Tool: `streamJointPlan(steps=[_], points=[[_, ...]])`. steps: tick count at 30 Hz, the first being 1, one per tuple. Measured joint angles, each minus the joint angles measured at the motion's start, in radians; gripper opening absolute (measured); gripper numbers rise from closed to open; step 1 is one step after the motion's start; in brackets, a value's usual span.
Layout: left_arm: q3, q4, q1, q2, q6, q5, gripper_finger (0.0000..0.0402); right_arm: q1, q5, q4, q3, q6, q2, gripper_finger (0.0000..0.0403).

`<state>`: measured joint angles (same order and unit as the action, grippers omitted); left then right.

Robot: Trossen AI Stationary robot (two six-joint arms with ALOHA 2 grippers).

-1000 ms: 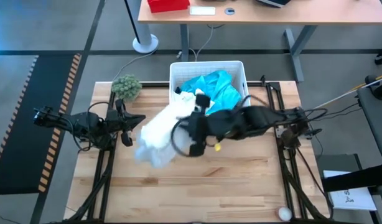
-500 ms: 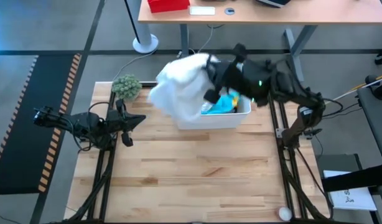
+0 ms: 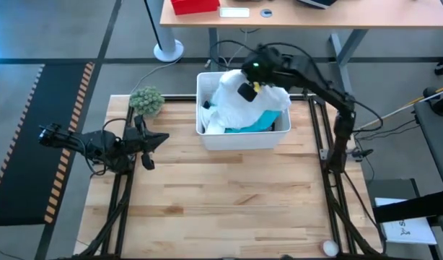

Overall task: Sort clothes
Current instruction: Put the white table mat into the white bin

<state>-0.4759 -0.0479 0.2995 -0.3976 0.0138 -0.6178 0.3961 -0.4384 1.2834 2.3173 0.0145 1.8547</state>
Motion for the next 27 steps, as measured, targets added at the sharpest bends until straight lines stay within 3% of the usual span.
streamJointPlan(steps=[7, 14, 18, 27], points=[[0.0, 0.0, 0.0, 0.0, 0.0, -0.001, 0.0, 0.078, 0.109, -0.04, -0.172, -0.018, 0.109, 0.0025], [0.0, 0.0, 0.0, 0.0, 0.004, -0.001, 0.0, 0.131, 0.291, -0.25, -0.433, -0.05, 0.166, 0.0025], [0.0, -0.002, 0.001, 0.0, 0.011, -0.001, 0.0, 0.154, 0.34, -0.366, -0.569, -0.076, 0.173, 0.0025], [0.0, -0.007, 0.0, -0.011, 0.014, -0.001, 0.0, 0.175, 0.425, -0.449, -0.695, -0.12, 0.188, 0.0025]])
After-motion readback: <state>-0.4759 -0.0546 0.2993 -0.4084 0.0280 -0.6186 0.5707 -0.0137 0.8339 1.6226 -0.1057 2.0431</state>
